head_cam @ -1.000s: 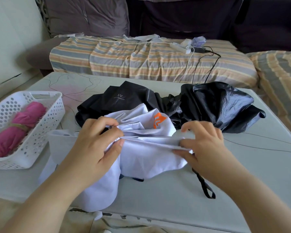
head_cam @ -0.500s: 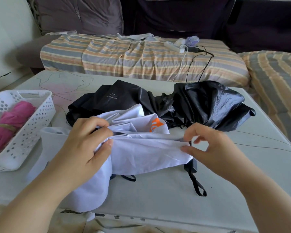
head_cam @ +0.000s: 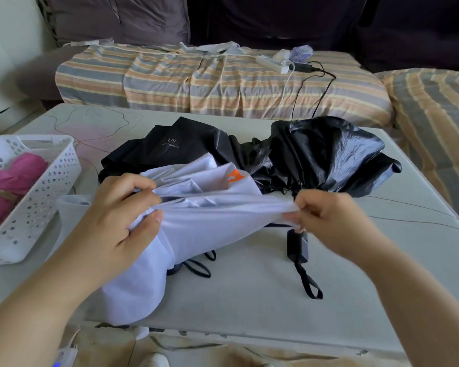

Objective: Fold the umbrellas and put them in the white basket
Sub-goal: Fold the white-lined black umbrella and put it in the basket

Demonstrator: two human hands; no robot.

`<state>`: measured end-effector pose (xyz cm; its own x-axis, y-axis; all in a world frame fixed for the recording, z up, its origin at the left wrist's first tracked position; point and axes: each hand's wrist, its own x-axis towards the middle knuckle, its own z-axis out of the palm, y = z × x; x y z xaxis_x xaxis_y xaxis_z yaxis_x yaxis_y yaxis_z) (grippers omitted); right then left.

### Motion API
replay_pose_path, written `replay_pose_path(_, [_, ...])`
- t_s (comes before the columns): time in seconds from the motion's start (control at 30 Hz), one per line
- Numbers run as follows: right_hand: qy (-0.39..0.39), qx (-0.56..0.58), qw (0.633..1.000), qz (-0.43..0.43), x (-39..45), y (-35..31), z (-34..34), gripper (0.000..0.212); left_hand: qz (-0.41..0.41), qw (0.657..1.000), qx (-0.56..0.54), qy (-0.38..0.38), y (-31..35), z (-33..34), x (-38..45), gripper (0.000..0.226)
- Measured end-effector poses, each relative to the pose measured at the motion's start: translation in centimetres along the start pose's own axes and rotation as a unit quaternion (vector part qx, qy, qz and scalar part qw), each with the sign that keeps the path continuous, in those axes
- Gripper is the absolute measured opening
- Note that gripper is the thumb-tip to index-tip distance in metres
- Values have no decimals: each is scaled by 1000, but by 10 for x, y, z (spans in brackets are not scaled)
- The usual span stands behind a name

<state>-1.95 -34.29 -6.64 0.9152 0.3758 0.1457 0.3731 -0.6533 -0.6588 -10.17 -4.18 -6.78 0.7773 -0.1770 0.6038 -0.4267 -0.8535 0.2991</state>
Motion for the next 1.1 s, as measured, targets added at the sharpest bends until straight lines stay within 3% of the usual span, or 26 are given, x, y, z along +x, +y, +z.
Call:
replay_pose_path(0.07, [-14, 6, 1000, -6, -2, 1, -11, 27, 1, 1000, 7, -2, 1, 1, 0, 26])
replay_pose_path(0.17, [-24, -80, 996, -12, 1, 12, -9, 36, 15, 1000, 14, -15, 5, 4, 1, 12])
replay_pose_path(0.27, [-61, -166, 984, -12, 0, 11, -3, 33, 17, 1000, 4, -20, 9, 5, 0, 24])
replay_pose_path(0.33, [-71, -102, 992, -26, -4, 2, -6, 29, 16, 1000, 0, -20, 8, 4, 0, 29])
replay_pose_path(0.43, [-87, -6, 996, -27, -9, -14, -3, 45, 21, 1000, 8, -16, 8, 6, 0, 23])
replay_pose_path(0.5, [-102, -22, 994, -39, -9, -18, 7, 30, 26, 999, 7, -17, 9, 7, 1, 14])
replay_pose_path(0.57, [-86, -65, 991, -84, -9, -19, 13, 14, 32, 999, 8, -21, 9, 7, 1, 9])
replay_pose_path(0.63, [-30, -89, 985, -147, -8, -18, 8, 32, 30, 999, 4, -19, 9, 6, 0, 8])
replay_pose_path(0.73, [13, -90, 979, -182, -5, -16, -8, 33, 39, 999, -3, -16, 13, 9, 1, 11])
replay_pose_path(0.8, [8, -134, 977, -163, -2, -5, -12, 36, 52, 999, 5, -16, 15, 12, 2, 9])
replay_pose_path(0.9, [-32, -221, 974, -40, 2, 8, -15, 28, 42, 999, 14, -8, 12, 11, 3, 9])
replay_pose_path(1.03, [-38, -78, 996, -37, -6, -3, -19, 13, 37, 999, 16, -4, 9, 11, 2, 10])
replay_pose_path(1.1, [-43, -9, 997, -57, -8, -11, -18, 31, 33, 999, 16, -2, 8, 11, 2, 11])
